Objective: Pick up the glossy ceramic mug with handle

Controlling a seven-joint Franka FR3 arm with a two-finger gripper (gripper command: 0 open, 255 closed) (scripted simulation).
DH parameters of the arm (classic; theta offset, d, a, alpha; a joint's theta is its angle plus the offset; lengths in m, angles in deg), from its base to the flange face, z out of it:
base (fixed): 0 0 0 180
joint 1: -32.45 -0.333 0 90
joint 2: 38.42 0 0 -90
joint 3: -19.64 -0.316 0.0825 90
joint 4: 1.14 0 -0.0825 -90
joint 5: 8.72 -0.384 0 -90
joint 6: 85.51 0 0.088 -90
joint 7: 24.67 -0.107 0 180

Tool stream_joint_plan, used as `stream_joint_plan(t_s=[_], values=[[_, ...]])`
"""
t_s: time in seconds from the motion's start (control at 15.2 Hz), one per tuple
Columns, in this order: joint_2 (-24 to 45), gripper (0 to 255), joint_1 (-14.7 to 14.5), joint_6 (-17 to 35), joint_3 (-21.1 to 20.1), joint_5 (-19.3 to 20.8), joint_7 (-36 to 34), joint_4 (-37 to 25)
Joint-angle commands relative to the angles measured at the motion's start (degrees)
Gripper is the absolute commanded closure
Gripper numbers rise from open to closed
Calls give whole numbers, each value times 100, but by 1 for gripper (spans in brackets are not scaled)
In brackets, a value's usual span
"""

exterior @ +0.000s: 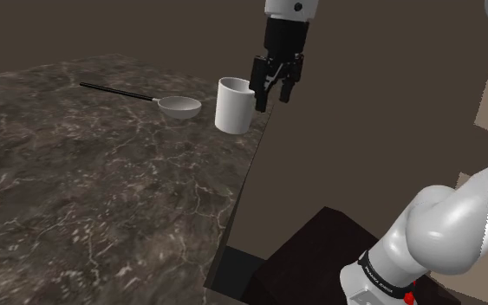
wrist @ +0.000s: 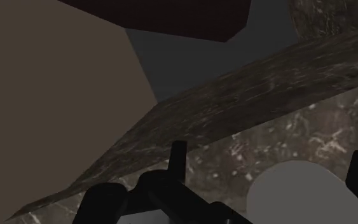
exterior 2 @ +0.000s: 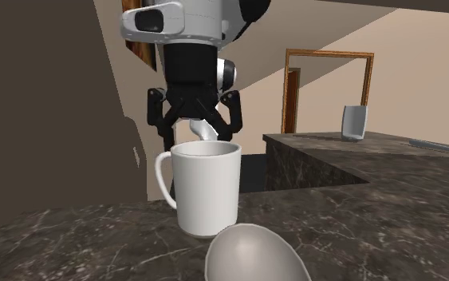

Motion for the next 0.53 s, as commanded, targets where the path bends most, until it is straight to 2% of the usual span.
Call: stream_joint_plan(t_s=[0.0, 0.26, 0.46], values=[[412, 0, -39, -149, -181, 110, -268, -575], [1352, 0, -223, -538, -570, 470, -858, -1876], [2146, 0, -497, -939, -816, 863, -1289, -2996]])
